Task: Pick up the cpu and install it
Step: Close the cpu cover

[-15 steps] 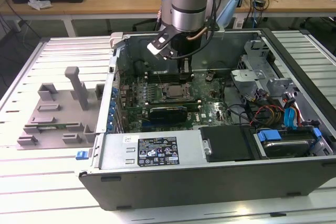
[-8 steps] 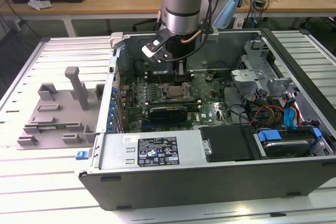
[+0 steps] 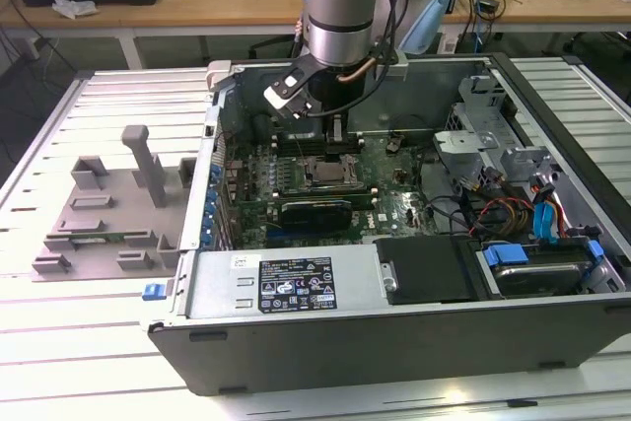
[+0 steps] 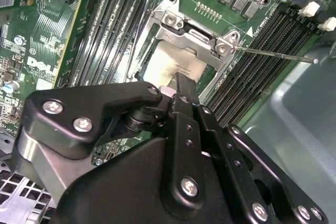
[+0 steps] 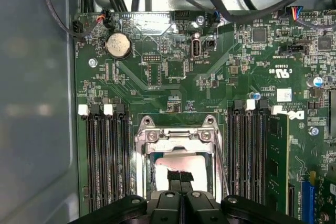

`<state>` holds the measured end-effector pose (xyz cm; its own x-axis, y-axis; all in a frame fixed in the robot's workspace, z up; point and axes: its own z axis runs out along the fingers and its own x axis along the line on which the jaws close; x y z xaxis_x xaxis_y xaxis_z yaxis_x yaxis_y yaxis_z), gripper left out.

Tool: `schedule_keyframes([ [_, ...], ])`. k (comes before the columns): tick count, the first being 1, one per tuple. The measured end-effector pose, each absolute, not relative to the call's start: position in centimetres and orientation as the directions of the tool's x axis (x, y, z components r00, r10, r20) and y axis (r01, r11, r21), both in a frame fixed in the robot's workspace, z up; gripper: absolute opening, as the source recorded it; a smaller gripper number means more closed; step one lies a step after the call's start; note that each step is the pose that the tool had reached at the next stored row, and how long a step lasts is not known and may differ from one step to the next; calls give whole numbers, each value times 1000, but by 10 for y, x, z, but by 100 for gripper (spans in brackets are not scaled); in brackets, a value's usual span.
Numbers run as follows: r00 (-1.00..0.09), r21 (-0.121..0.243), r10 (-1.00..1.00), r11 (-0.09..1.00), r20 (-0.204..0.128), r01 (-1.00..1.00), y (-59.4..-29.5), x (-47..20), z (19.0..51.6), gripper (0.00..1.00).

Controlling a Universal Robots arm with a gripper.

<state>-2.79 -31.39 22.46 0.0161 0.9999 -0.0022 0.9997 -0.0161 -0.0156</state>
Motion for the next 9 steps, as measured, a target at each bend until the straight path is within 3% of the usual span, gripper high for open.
schedule_keyframes([
  [9,-169,-15,986,169,-2,986,-314,-28,225,11],
])
